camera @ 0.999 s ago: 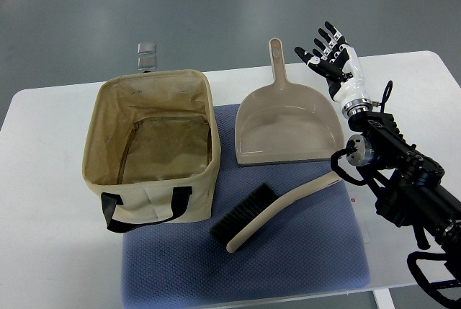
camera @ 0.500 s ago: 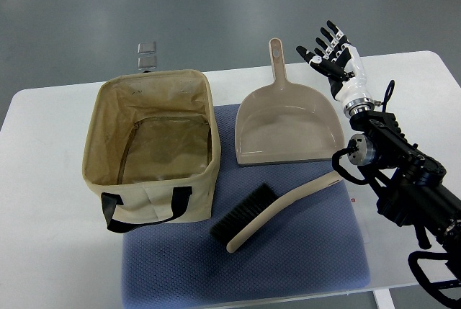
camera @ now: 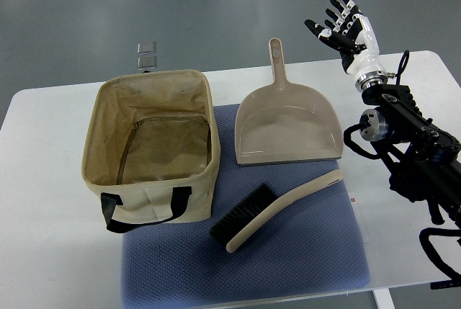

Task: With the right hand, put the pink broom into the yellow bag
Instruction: 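Lower the right hand toward the curved beige brush handle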

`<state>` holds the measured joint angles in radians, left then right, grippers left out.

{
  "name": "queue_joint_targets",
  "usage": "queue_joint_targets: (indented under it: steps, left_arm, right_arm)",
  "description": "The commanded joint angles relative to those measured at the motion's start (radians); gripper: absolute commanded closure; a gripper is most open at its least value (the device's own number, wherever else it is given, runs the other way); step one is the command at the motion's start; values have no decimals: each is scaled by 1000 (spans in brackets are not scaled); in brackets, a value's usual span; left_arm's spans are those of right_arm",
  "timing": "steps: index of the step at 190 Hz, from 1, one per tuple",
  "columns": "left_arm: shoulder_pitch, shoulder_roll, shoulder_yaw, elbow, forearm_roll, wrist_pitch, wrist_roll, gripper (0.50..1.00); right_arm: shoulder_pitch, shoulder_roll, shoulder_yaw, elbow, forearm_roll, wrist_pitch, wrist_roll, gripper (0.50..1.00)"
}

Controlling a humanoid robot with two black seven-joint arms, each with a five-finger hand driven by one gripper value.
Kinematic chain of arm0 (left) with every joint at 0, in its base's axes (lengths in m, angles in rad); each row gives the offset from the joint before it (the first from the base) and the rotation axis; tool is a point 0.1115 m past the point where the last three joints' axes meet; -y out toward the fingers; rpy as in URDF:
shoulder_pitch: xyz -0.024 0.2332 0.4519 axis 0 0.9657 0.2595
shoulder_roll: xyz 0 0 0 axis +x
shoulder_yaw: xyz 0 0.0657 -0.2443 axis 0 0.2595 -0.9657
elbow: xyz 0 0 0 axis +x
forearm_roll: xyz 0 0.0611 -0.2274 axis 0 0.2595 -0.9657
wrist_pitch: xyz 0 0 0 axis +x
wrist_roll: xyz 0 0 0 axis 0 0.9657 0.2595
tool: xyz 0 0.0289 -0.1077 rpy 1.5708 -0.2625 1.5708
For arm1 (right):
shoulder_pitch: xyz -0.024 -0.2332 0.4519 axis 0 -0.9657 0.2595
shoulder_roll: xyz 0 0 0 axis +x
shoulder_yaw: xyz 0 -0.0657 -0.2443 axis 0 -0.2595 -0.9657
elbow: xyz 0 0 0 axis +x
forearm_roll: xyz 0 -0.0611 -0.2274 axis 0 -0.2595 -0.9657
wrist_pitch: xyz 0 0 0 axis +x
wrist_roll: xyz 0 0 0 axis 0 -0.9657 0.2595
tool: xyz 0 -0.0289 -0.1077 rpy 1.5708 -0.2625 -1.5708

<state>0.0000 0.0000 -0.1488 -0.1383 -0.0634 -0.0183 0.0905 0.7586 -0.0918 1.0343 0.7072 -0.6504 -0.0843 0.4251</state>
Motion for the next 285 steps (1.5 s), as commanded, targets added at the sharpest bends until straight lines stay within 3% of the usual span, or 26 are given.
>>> queue_joint_targets:
  steps: [1, 67, 113, 190, 231, 285]
  left_arm:
    - [0, 0, 0, -1, -1, 0, 0, 500]
    - [0, 0, 0, 0, -1, 0, 0, 500]
    - [0, 0, 0, 0, 1, 0, 0, 500]
    - [0, 0, 0, 0, 1, 0, 0, 500]
    - [0, 0, 0, 0, 1, 0, 0, 500]
    - [0, 0, 0, -1, 1, 0, 0, 500]
  right_arm:
    - [41, -8, -48, 2, -2, -9, -8, 570]
    - [148, -151, -389, 66, -74, 46, -2, 570]
    - [208, -345, -602, 288, -411, 140, -8, 570]
    - [370, -598, -905, 560, -775, 417, 20, 570]
    - [418, -622, -987, 600, -862, 475, 29, 572]
    - [366, -589, -979, 606, -864, 433, 18, 572]
